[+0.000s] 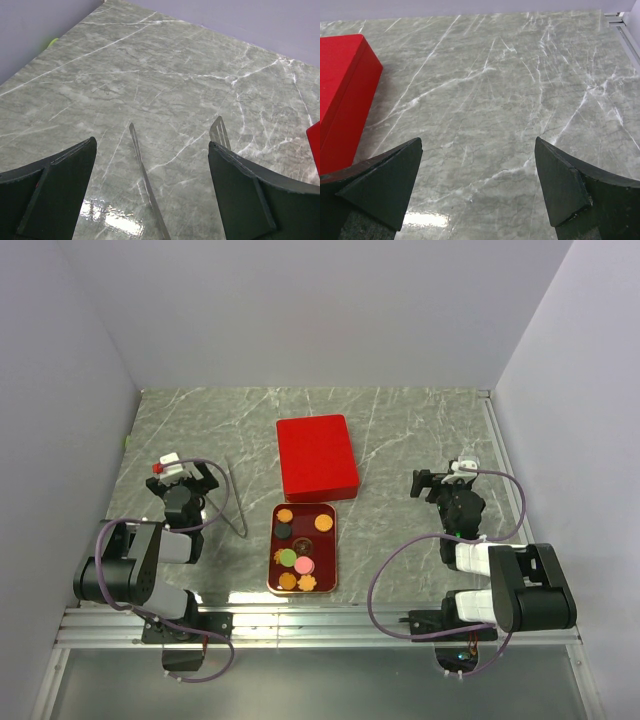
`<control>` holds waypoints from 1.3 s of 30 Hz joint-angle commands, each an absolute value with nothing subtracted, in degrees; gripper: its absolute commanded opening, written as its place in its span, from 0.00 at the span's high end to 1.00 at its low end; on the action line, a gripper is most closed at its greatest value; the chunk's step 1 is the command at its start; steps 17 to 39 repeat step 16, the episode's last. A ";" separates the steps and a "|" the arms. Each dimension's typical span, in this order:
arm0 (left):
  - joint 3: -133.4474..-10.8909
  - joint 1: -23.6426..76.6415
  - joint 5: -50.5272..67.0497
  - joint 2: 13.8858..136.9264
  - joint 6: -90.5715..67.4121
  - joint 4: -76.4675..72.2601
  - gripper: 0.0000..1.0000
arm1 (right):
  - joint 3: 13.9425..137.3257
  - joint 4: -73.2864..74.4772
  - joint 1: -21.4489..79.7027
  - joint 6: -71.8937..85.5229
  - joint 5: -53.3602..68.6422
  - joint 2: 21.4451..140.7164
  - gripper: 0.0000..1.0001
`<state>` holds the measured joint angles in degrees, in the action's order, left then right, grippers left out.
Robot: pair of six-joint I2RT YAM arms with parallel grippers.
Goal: Pack the cookies
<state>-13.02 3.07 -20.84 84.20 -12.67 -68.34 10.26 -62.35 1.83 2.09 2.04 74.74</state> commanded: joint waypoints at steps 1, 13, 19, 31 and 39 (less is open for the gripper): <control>-13.10 2.90 -20.39 83.58 -11.87 -71.63 0.01 | 12.13 -63.98 1.58 2.29 2.28 74.36 0.00; -13.10 2.90 -20.39 83.58 -11.87 -71.63 0.00 | 12.48 -63.37 1.58 2.37 2.37 74.44 0.00; -13.10 2.90 -20.39 83.58 -11.87 -71.63 0.01 | 11.95 -64.25 1.49 2.37 2.11 74.18 0.00; -13.10 2.90 -20.39 83.58 -11.87 -71.63 0.01 | 11.95 -64.25 1.49 2.37 2.11 74.18 0.00; -13.10 2.90 -20.39 83.58 -11.87 -71.63 0.01 | 11.95 -64.25 1.49 2.37 2.11 74.18 0.00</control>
